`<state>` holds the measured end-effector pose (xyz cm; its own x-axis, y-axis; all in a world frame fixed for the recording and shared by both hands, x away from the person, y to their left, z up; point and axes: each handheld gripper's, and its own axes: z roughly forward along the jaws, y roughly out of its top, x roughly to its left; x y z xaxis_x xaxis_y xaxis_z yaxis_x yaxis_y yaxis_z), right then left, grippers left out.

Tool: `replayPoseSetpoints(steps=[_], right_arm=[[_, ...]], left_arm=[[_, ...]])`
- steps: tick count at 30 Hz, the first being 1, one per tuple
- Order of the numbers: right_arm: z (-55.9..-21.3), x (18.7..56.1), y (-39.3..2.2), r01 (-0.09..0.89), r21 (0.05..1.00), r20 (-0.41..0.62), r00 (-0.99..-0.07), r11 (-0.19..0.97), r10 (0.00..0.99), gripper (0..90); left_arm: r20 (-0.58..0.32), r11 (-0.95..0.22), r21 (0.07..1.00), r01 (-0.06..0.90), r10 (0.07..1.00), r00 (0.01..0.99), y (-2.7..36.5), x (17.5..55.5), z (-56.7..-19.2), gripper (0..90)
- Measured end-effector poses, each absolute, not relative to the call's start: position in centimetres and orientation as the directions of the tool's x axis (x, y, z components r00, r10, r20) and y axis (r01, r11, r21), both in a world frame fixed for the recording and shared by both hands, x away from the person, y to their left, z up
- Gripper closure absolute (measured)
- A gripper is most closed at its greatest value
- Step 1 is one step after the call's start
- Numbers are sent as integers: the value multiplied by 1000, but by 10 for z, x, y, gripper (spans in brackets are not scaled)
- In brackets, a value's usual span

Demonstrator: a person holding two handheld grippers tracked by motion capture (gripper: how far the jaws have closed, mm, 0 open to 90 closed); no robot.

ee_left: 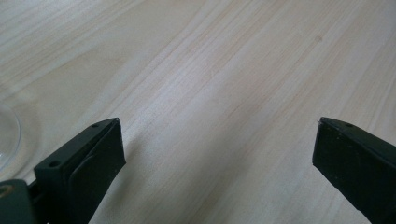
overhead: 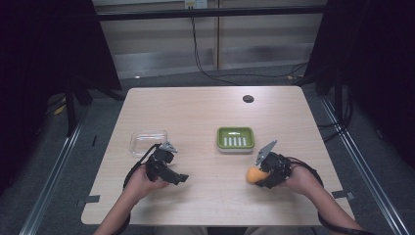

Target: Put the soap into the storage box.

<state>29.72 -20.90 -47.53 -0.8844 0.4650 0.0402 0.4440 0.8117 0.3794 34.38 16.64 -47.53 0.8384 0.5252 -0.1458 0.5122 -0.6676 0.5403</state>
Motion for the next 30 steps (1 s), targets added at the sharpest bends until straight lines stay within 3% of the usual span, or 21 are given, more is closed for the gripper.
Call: replayPoseSetpoints(steps=[4,5,12,30], right_arm=[[-472,299,-201,474,308,41,-873,825,486,500],[-472,299,-201,474,308,41,-873,825,486,500],[-470,302,-198,483,268,59,-872,833,487,504],[-456,312,-201,484,266,77,-872,833,483,505]], left_arm=[[-163,-621,561,547,565,809,165,342,-476,21],[-137,-663,543,515,535,834,167,344,-474,21],[-143,-648,542,535,557,818,167,344,-475,19],[-146,-658,540,525,541,828,168,345,-474,21]])
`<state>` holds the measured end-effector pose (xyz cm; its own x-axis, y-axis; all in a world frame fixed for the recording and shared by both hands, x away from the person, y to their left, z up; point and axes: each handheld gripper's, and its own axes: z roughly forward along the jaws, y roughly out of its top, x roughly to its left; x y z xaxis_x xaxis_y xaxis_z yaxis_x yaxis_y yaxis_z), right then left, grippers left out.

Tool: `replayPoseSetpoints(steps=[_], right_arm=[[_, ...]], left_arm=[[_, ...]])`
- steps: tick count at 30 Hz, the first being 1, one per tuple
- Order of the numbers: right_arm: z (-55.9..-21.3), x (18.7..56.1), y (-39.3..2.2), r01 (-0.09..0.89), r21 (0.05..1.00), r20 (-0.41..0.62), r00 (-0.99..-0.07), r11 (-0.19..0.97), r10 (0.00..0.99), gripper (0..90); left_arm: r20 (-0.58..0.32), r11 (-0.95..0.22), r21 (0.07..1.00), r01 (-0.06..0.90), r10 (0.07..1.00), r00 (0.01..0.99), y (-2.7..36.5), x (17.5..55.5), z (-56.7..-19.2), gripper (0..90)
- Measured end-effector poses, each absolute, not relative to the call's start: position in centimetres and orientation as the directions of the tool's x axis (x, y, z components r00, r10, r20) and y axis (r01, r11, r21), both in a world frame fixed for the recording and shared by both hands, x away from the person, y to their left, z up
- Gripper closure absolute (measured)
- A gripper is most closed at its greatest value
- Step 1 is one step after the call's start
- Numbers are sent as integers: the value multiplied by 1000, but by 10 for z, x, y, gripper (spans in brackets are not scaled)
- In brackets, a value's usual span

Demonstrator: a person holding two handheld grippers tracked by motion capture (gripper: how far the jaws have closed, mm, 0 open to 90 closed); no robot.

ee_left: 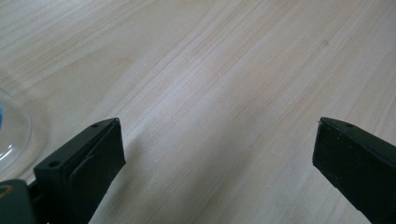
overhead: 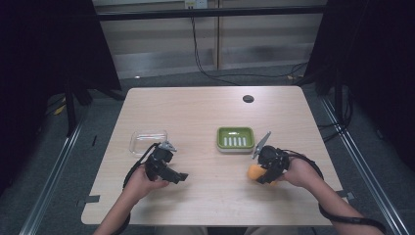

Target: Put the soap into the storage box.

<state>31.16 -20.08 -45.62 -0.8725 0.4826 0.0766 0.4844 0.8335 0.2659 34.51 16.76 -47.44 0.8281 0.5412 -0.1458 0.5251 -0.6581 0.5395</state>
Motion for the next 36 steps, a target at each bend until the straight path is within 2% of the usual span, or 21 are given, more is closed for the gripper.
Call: replayPoseSetpoints(steps=[26,35,36], right_arm=[[-433,328,-185,447,276,67,-892,851,447,504],[-423,333,-182,462,282,67,-884,841,463,504],[-422,334,-182,451,293,58,-888,843,455,504]], left_arm=[[-136,-664,529,529,548,825,169,346,-475,27],[-129,-690,520,504,520,845,165,343,-476,33],[-155,-648,541,536,550,821,162,340,-478,34]])
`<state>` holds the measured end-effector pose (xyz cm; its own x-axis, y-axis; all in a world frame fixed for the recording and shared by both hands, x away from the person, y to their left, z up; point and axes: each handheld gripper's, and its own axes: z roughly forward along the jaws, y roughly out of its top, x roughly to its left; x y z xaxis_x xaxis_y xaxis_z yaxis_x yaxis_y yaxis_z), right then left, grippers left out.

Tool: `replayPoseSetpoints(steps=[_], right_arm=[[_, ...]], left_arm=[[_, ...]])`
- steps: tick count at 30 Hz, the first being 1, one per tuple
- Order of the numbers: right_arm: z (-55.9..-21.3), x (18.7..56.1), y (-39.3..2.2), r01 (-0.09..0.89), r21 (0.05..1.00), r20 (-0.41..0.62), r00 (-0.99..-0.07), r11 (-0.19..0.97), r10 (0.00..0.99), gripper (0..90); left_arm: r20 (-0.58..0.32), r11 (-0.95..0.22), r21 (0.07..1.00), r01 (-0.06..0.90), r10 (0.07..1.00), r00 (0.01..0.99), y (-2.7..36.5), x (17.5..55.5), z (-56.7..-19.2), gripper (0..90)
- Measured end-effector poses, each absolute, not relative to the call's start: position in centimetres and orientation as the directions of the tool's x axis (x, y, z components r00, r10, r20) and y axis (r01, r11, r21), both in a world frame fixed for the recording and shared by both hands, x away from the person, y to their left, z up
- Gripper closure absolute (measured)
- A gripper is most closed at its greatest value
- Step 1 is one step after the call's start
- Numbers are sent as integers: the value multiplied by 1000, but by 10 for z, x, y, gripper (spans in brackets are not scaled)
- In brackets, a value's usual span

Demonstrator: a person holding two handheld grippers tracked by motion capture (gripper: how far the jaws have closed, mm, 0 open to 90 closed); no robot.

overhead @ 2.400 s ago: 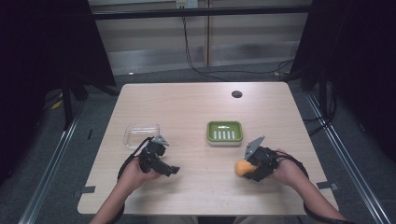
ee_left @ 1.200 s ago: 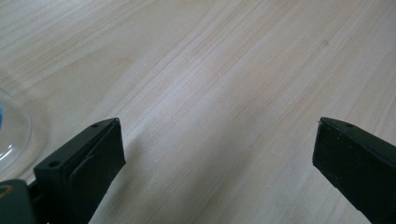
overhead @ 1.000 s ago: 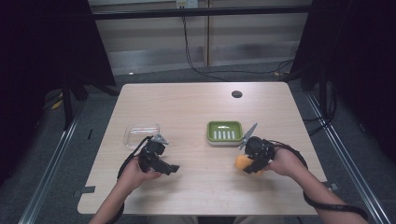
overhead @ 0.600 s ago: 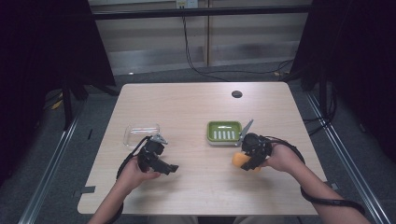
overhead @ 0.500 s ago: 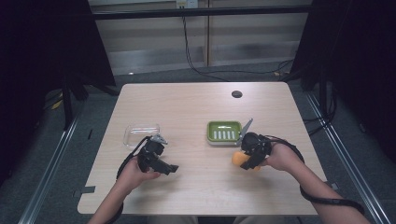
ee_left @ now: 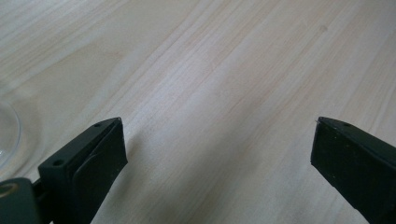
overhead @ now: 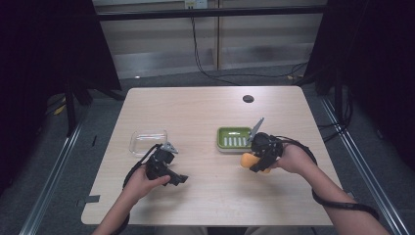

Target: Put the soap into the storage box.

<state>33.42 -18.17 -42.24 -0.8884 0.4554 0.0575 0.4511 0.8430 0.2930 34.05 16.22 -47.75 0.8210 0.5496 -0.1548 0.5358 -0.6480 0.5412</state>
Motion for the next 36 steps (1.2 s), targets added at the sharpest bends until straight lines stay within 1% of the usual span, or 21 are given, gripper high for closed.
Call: replayPoseSetpoints(steps=[2,11,12,15,20,36], right_arm=[[-422,335,-182,447,292,58,-890,845,451,504],[-417,339,-183,446,290,51,-891,847,452,504],[-417,339,-183,460,287,57,-884,841,464,504],[-416,343,-184,450,289,53,-889,845,455,504],[-414,345,-183,449,292,48,-889,844,456,504],[-409,357,-175,439,298,38,-893,847,449,503]], left_arm=[[-128,-702,516,491,504,854,164,343,-476,34],[-147,-715,513,474,471,870,161,340,-478,37],[-149,-717,508,476,472,869,160,340,-478,37],[-155,-725,504,469,458,875,161,340,-478,38],[-154,-716,507,480,472,868,164,342,-478,39],[-168,-710,508,488,473,865,164,342,-478,39]])
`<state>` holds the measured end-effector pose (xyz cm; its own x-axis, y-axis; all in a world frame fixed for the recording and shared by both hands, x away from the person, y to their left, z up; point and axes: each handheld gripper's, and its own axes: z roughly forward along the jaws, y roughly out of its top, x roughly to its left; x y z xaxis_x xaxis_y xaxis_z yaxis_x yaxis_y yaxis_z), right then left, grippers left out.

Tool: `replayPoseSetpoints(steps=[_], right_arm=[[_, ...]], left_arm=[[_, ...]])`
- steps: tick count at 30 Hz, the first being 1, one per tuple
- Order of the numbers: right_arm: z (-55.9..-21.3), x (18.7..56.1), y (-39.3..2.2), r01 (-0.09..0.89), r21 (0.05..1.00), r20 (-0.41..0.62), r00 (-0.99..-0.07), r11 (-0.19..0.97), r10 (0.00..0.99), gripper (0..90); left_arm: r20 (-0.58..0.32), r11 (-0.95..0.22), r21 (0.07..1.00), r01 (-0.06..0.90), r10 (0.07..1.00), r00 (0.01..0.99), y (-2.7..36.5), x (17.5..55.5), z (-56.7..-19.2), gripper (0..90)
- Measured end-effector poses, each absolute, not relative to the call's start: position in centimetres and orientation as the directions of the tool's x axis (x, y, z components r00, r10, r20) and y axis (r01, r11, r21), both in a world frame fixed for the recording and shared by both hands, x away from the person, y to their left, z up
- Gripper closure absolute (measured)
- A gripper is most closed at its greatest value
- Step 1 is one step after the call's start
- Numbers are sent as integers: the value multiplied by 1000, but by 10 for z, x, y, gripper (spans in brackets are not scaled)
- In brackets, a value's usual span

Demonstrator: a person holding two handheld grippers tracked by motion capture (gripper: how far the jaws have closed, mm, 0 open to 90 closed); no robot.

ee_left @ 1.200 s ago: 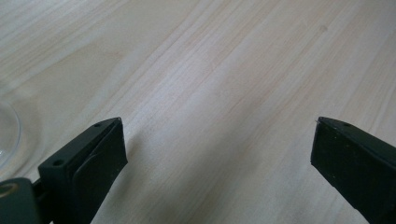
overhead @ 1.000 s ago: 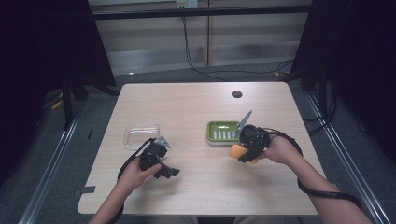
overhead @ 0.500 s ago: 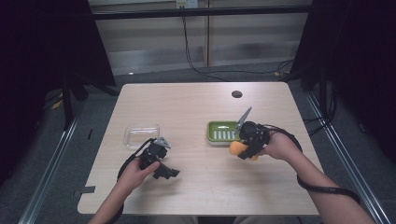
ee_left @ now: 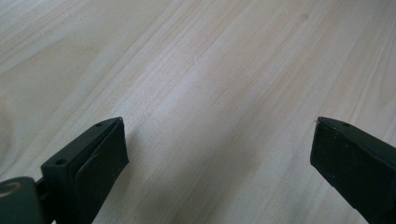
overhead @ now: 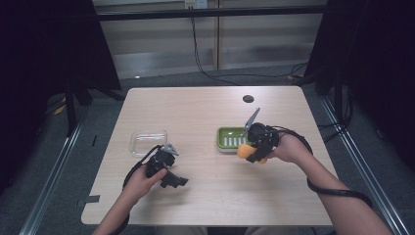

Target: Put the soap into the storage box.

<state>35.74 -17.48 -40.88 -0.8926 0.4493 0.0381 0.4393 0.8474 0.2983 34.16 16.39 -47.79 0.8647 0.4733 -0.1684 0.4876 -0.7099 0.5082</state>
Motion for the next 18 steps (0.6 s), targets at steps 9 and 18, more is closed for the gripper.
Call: replayPoseSetpoints(steps=[9,18], right_arm=[[-408,364,-172,421,303,30,-901,855,433,503],[-409,369,-170,414,298,23,-904,860,428,503]], left_arm=[[-166,-722,503,476,460,872,163,342,-478,39],[-168,-722,502,476,459,872,163,342,-478,39]])
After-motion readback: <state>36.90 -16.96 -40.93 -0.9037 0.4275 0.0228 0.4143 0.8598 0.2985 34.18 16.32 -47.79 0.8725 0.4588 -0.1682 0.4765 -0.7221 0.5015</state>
